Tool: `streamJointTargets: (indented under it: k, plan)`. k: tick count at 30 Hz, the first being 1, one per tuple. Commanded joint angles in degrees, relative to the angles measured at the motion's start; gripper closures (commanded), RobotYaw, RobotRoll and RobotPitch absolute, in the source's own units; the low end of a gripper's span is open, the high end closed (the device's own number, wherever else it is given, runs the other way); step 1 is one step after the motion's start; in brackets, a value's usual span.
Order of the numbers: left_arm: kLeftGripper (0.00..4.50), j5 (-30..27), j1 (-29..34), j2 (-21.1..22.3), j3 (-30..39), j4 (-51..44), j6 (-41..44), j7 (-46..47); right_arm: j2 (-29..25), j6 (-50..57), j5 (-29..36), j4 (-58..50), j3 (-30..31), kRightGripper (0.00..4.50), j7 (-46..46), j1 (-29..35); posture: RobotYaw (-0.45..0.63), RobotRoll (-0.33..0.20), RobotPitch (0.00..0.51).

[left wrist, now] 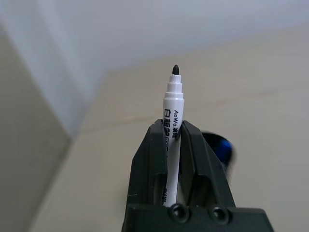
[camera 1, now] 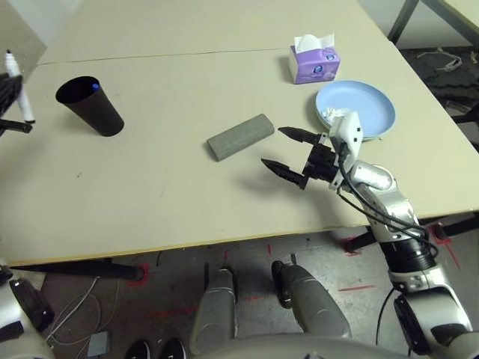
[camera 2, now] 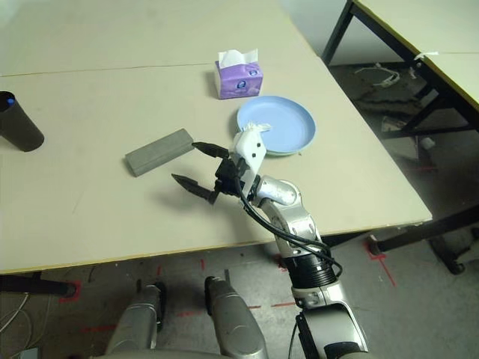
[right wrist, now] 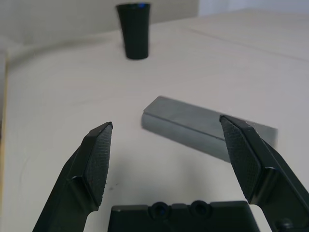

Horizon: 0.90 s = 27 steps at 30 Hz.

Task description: Organize and tidy the items on the table.

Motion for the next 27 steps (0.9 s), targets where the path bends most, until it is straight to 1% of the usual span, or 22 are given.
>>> streamJointTargets:
  k: [1, 8, 12, 15, 20, 24, 27]
  plan:
    - [4.21, 2.22, -5.32, 0.32, -4.55, 7.56, -5.79, 1.35, 0.09, -0.63, -0.96, 0.23, 1.07, 0.0, 0.5, 0.46, -0.13, 0.0, 0.22]
    - [4.21, 6.18, -21.36, 0.27, -12.74, 26.48, -17.25, 1.54, -0.84, -0.49, -1.27, -1.5, 1.31, 0.0, 0.52, 1.79, -0.17, 0.0, 0.222]
    - [4.21, 7.2, -26.84, -0.87, -15.19, 34.2, -21.41, 1.88, -1.55, -0.21, -1.33, -2.66, 1.25, 0.0, 0.47, 2.76, -0.18, 0.0, 0.225]
    - [4.21, 7.65, -28.55, -1.78, -16.34, 37.54, -24.21, 2.01, -1.86, 0.04, -1.41, -3.53, 1.4, 0.0, 0.4, 3.27, -0.19, 0.0, 0.227]
    - [4.21, 7.73, -29.36, -2.5, -17.17, 40.55, -26.4, 2.61, -2.12, 0.84, -1.2, -4.74, 1.2, 0.0, 0.21, 3.63, -0.2, 0.0, 0.226]
    - [4.21, 6.8, -27.8, -2.41, -16.48, 41.83, -27.07, 3.5, -2.63, 1.48, -1.0, -5.6, 0.78, 0.0, 0.19, 3.76, -0.21, 0.0, 0.224]
    - [4.21, 6.61, -26.84, -1.52, -16.24, 42.18, -27.65, 3.61, -2.91, 1.62, -0.96, -5.79, 0.71, 0.0, 0.37, 3.86, -0.2, 0.0, 0.224]
